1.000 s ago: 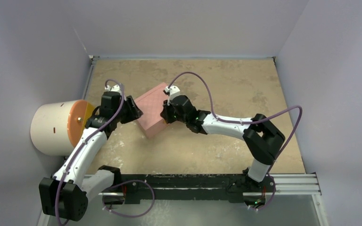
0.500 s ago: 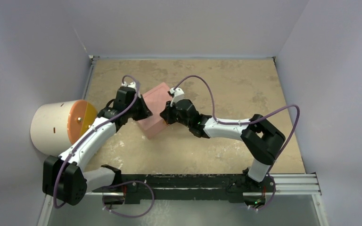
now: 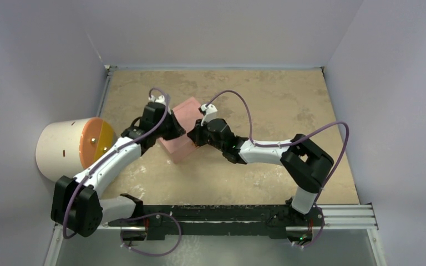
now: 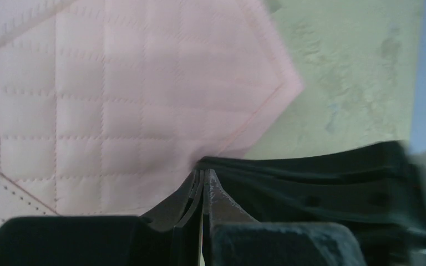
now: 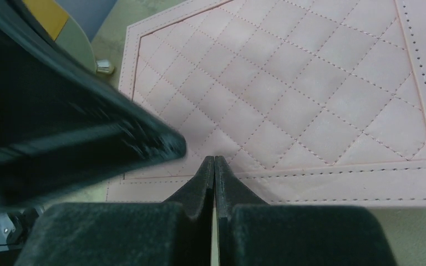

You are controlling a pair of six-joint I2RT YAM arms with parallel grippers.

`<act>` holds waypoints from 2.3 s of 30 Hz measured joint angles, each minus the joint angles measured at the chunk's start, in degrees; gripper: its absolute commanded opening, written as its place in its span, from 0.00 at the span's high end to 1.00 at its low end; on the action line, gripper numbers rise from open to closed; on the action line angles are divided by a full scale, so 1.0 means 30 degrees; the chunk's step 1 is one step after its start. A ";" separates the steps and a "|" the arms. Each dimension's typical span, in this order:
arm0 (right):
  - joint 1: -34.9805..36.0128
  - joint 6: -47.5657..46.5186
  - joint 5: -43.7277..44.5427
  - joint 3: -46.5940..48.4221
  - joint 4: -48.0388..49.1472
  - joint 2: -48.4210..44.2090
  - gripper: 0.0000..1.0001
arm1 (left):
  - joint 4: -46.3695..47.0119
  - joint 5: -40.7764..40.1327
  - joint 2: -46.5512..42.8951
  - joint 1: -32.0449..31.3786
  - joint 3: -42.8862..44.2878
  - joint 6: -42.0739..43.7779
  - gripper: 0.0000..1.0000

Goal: Organize the mixed jewelry

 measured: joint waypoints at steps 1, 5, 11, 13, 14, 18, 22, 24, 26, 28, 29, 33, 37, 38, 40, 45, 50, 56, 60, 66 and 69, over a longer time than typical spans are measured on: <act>0.0007 0.0058 0.0036 -0.0044 0.0080 0.0000 1.00 | 0.0262 -0.0131 0.0029 -0.0087 -0.0780 -0.0146 1.00; 0.0036 0.0321 0.0117 -0.0306 0.0306 -0.0066 1.00 | 0.2630 -0.0699 0.0160 -0.0335 -0.3738 -0.1530 1.00; 0.0051 0.0605 0.0313 -0.0401 0.0248 -0.0219 1.00 | 0.5617 -0.1144 0.0597 -0.0372 -0.4758 -0.2623 1.00; 0.0066 0.0605 0.0328 -0.0393 0.0087 -0.0321 1.00 | 0.5719 -0.1297 0.0627 -0.0408 -0.4707 -0.2710 1.00; 0.0066 0.0605 0.0335 -0.0372 -0.0044 -0.0408 1.00 | 0.5632 -0.1377 0.0627 -0.0430 -0.4648 -0.2710 1.00; 0.0109 0.0415 0.0335 0.0007 -0.1829 -0.1202 1.00 | 0.5078 -0.1705 0.0619 -0.0546 -0.4277 -0.2696 1.00; 0.0219 -0.0372 0.0350 0.1326 -0.5289 -0.1792 1.00 | 0.4867 -0.1807 0.0503 -0.0576 -0.4146 -0.2703 1.00; 0.0328 -0.0918 0.0423 0.1996 -0.7468 -0.1923 1.00 | 0.4852 -0.1829 0.0466 -0.0576 -0.4153 -0.2703 1.00; 0.0342 -0.1501 0.0517 0.2710 -0.9216 -0.1974 1.00 | 0.4852 -0.1851 0.0444 -0.0576 -0.4160 -0.2703 1.00; 0.0364 -0.2055 0.0794 0.3519 -1.0455 -0.2076 1.00 | 0.4867 -0.1858 0.0386 -0.0583 -0.4204 -0.2710 1.00; 0.0372 -0.2375 0.0984 0.4095 -1.1023 -0.2142 1.00 | 0.4889 -0.1865 0.0350 -0.0583 -0.4255 -0.2718 1.00; 0.0372 -0.3293 0.1617 0.6105 -1.1846 -0.2302 1.00 | 0.4918 -0.1887 0.0131 -0.0583 -0.4444 -0.2747 1.00; 0.0372 -0.4102 0.2215 0.7978 -1.2203 -0.2302 1.00 | 0.5005 -0.1909 -0.0073 -0.0583 -0.4648 -0.2761 1.00; 0.0372 -0.4255 0.2390 0.8276 -1.2189 -0.2295 1.00 | 0.5056 -0.1909 -0.0117 -0.0583 -0.4707 -0.2769 1.00; 0.0364 -0.4488 0.2594 0.8553 -1.2065 -0.2295 1.00 | 0.5144 -0.1909 -0.0189 -0.0583 -0.4801 -0.2769 1.00; 0.0262 -0.4218 0.2725 0.6783 -1.0265 -0.2142 1.00 | 0.5195 -0.1909 -0.0313 -0.0583 -0.4911 -0.2769 1.00; 0.0175 -0.1887 0.2033 0.2659 -0.5333 -0.0182 1.00 | 0.5042 -0.1902 -0.0430 -0.0576 -0.4991 -0.2834 1.00; -0.0044 -0.0270 0.1741 0.1013 -0.2113 -0.0284 1.00 | 0.4983 -0.1953 -0.0539 -0.0576 -0.5034 -0.2892 1.00; -0.0036 -0.0350 0.1756 0.1224 -0.2834 -0.0539 1.00 | 0.4983 -0.1953 -0.0546 -0.0576 -0.5034 -0.2892 1.00; -0.0036 -0.0583 0.1749 0.1603 -0.4277 -0.0962 1.00 | 0.4772 -0.1909 -0.0787 -0.0576 -0.5049 -0.2885 1.00; -0.0022 -0.0714 0.1734 0.1647 -0.4874 -0.1195 1.00 | 0.4619 -0.1770 -0.1056 -0.0576 -0.5071 -0.2892 1.00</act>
